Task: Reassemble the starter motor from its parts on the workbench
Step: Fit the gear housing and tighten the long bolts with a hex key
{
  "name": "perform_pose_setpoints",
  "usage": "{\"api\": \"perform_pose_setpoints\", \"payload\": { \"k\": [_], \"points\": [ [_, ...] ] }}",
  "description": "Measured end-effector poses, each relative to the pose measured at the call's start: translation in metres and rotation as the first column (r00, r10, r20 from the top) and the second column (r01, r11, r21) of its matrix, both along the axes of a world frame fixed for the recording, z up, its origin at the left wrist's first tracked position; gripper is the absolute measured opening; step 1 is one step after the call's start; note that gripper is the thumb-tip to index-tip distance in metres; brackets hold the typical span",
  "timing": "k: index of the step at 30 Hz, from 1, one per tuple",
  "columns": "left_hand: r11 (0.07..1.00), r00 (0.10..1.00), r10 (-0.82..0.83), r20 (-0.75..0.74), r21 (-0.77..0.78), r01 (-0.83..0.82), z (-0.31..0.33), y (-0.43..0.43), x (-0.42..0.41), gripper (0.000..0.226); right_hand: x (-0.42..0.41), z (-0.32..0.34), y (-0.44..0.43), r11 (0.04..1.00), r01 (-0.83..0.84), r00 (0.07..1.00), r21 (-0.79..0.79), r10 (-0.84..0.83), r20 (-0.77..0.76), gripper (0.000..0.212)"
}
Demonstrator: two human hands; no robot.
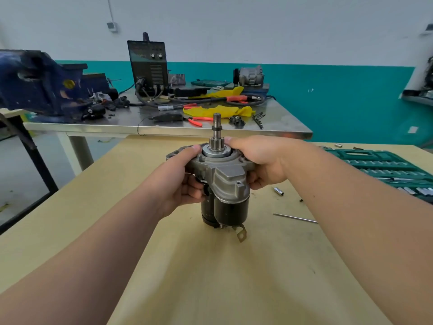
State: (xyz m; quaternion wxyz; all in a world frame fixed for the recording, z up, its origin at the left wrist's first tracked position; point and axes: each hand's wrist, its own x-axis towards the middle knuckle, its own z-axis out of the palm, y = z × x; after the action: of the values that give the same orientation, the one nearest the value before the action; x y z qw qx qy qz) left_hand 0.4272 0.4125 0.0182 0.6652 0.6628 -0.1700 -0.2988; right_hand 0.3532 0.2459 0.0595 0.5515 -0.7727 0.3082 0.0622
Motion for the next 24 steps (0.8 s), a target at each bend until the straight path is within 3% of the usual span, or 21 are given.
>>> {"api": "perform_pose_setpoints", "payload": {
  "k": [5, 10, 16, 24],
  "points": [
    [1.000, 0.999, -0.009, -0.035, 0.025, 0.010, 0.002, -0.001, 0.002, 0.044, 0.002, -0.004, -0.001, 0.999, 0.043, 0.999, 0.025, -0.043, -0.001, 0.043],
    [0.995, 0.977, 0.092, -0.191, 0.046, -0.085, 0.005, -0.009, -0.004, 0.056, -0.003, -0.004, 0.003, 0.999, 0.029, 0.999, -0.041, -0.029, 0.013, 0.052],
    [0.984, 0.984, 0.172, -0.042, 0.060, -0.169, 0.001, -0.013, 0.000, 0.039, -0.009, -0.005, 0.007, 0.999, 0.038, 0.998, -0.020, -0.037, 0.058, 0.054],
    [0.985, 0.982, 0.174, -0.074, 0.014, -0.173, 0.000, -0.014, -0.003, 0.043, -0.002, -0.009, 0.002, 0.998, 0.055, 0.997, 0.011, -0.055, 0.047, 0.056]
  ]
}}
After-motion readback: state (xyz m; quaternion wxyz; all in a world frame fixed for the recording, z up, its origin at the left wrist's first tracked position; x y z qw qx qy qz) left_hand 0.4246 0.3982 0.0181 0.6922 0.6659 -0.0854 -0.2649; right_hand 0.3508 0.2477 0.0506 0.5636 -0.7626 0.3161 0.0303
